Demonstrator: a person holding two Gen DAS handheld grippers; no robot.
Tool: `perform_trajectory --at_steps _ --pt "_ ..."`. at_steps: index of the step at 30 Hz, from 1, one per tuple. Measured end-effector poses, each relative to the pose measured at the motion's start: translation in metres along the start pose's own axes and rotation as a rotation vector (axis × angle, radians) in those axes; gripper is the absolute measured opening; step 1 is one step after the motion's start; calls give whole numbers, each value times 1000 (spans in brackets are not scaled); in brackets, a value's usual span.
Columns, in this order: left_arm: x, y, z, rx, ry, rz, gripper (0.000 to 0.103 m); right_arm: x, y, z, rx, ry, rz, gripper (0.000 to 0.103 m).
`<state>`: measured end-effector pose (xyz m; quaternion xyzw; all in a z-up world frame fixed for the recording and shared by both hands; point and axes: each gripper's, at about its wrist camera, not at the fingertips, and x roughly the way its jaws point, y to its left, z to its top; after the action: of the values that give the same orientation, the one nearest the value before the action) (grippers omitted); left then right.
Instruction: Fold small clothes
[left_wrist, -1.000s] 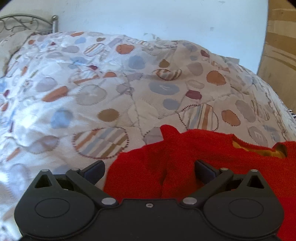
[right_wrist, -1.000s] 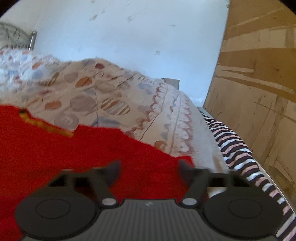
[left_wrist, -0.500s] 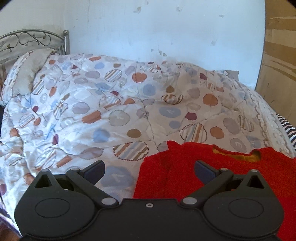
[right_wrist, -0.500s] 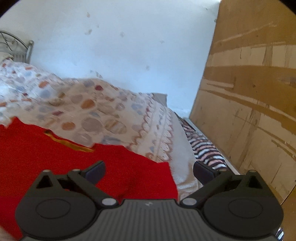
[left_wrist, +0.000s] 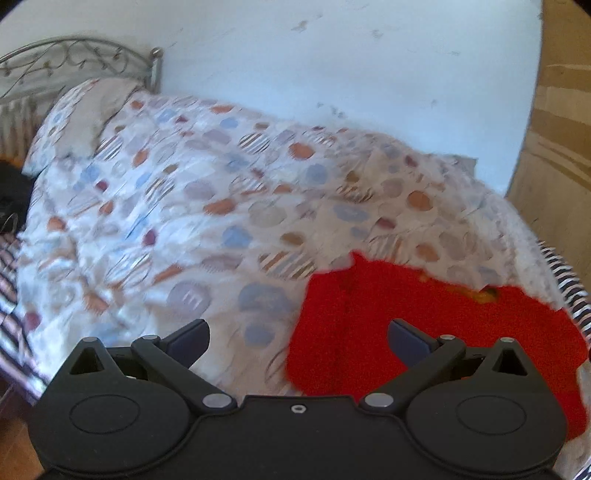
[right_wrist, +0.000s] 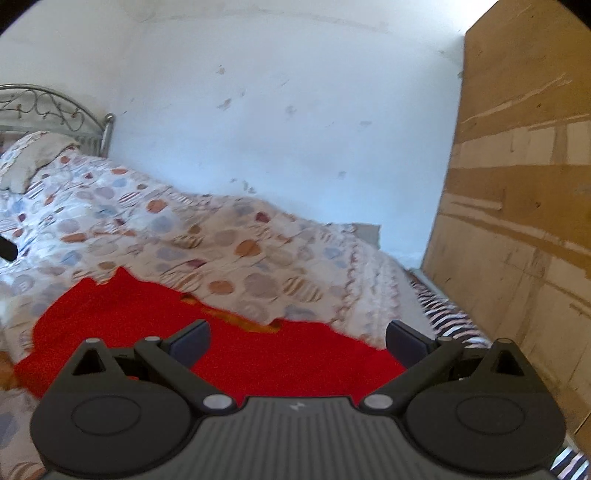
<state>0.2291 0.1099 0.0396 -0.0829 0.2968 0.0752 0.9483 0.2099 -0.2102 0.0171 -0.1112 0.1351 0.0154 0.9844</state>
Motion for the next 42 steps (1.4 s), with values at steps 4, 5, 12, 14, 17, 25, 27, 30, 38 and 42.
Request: perform_trajectory --at_steps 4,5,12,14,17,25,27,30,38,42 --pt "3 18 -32 -27 66 56 103 -2 20 -14 1 39 44 103" --pt "3 24 -39 -41 84 60 103 -3 25 -18 2 49 52 103" --pt "3 42 -70 -94 151 67 102 1 39 -30 6 97 86 103" --pt "3 41 -73 -92 159 69 102 7 39 -29 5 99 92 103" --pt "4 39 -76 -90 171 69 102 23 38 -27 5 136 116 103" --pt "9 37 -77 -100 196 69 102 48 41 -27 7 156 137 103" --pt "9 36 -77 -106 198 68 102 54 42 -29 15 165 148 103" --pt "10 32 -76 -106 197 64 102 67 48 -37 -4 201 171 103" --pt "17 24 -82 -82 226 61 102 88 44 -66 71 206 217 103" --pt "21 19 -86 -73 244 56 102 87 44 -71 77 176 215 103"
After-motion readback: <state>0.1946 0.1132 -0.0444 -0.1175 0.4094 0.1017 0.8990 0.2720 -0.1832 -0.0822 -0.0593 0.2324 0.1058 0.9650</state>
